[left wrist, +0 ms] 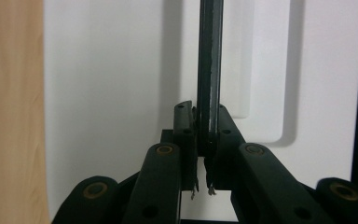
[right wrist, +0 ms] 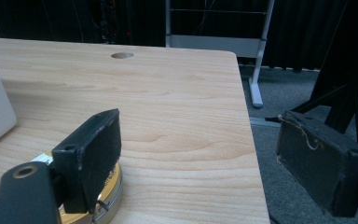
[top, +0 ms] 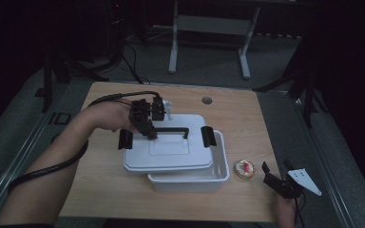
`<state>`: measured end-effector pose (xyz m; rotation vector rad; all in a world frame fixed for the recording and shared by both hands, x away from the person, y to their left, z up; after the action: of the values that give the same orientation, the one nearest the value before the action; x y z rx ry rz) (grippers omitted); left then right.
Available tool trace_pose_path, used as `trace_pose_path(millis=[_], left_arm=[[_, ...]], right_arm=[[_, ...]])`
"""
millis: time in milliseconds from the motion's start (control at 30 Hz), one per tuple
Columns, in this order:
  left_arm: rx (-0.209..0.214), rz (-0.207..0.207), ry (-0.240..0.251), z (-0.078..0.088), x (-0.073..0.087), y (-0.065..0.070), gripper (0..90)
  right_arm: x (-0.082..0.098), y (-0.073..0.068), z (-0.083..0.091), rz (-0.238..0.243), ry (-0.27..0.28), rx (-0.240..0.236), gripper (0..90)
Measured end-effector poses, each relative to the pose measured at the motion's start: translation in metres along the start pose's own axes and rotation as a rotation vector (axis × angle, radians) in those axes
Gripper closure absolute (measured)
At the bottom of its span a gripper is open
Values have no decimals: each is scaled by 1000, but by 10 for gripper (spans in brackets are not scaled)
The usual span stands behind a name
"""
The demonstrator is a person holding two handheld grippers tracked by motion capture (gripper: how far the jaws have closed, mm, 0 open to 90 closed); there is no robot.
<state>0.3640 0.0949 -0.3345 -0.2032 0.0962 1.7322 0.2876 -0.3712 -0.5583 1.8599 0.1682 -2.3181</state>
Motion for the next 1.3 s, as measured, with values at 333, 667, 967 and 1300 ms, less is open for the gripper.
trace_pose_path(millis=[333,667,967,1300], left_arm=[[-44,173,10,19,77,-9,834],[-57,304,-26,19,149,-8,834],[-53,421,-29,13,202,-6,833],[7,492,-20,-40,227,-12,833]], right_arm=[[0,-1,-1,6,-5,6,138],[0,-1,-1,9,-8,7,139],[0,-2,-1,14,-14,12,139],[0,-2,-2,18,-17,11,140]])
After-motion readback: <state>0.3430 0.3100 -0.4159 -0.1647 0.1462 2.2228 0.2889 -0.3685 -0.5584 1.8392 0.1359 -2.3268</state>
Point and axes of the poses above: each handheld gripper's, and its own axes: z roughly backward along the jaws, x roughly out of its underside, y roughly to its right, the point moved 2 cm from there along -z, roughly forward along the jaws, and after that the axes turned 1 degree about y, right-handed, at the moved point
